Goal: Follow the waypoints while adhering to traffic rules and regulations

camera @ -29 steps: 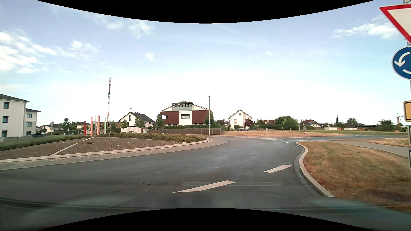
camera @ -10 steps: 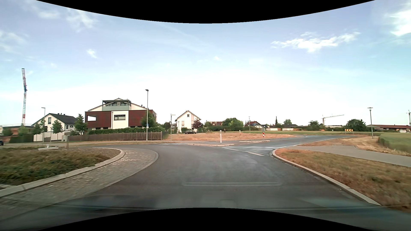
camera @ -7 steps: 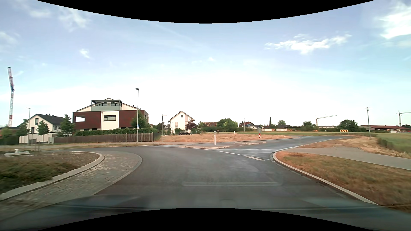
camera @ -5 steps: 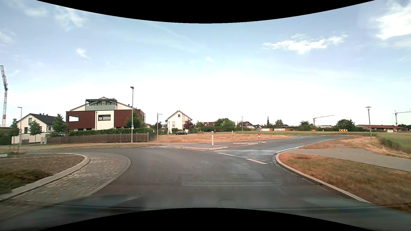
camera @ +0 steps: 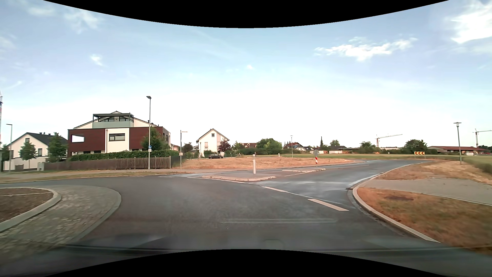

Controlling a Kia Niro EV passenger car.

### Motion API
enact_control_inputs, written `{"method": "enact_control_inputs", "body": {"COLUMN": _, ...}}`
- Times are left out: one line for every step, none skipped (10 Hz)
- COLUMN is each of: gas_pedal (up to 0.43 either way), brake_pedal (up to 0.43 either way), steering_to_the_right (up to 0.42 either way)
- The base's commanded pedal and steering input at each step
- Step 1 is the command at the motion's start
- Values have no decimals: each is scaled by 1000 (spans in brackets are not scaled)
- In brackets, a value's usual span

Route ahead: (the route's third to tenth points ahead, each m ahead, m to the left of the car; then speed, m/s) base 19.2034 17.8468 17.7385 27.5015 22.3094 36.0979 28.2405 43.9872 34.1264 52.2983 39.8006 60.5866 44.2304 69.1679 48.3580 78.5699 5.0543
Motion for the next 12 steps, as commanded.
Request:
{"method": "enact_control_inputs", "body": {"gas_pedal": 87, "brake_pedal": 0, "steering_to_the_right": -74}}
{"method": "enact_control_inputs", "body": {"gas_pedal": 87, "brake_pedal": 0, "steering_to_the_right": -101}}
{"method": "enact_control_inputs", "body": {"gas_pedal": 87, "brake_pedal": 0, "steering_to_the_right": -115}}
{"method": "enact_control_inputs", "body": {"gas_pedal": 87, "brake_pedal": 0, "steering_to_the_right": -124}}
{"method": "enact_control_inputs", "body": {"gas_pedal": 87, "brake_pedal": 0, "steering_to_the_right": -137}}
{"method": "enact_control_inputs", "body": {"gas_pedal": 87, "brake_pedal": 0, "steering_to_the_right": -161}}
{"method": "enact_control_inputs", "body": {"gas_pedal": 87, "brake_pedal": 0, "steering_to_the_right": -180}}
{"method": "enact_control_inputs", "body": {"gas_pedal": 87, "brake_pedal": 0, "steering_to_the_right": -203}}
{"method": "enact_control_inputs", "body": {"gas_pedal": 87, "brake_pedal": 0, "steering_to_the_right": -224}}
{"method": "enact_control_inputs", "body": {"gas_pedal": 87, "brake_pedal": 0, "steering_to_the_right": -234}}
{"method": "enact_control_inputs", "body": {"gas_pedal": 87, "brake_pedal": 0, "steering_to_the_right": -243}}
{"method": "enact_control_inputs", "body": {"gas_pedal": 87, "brake_pedal": 0, "steering_to_the_right": -252}}
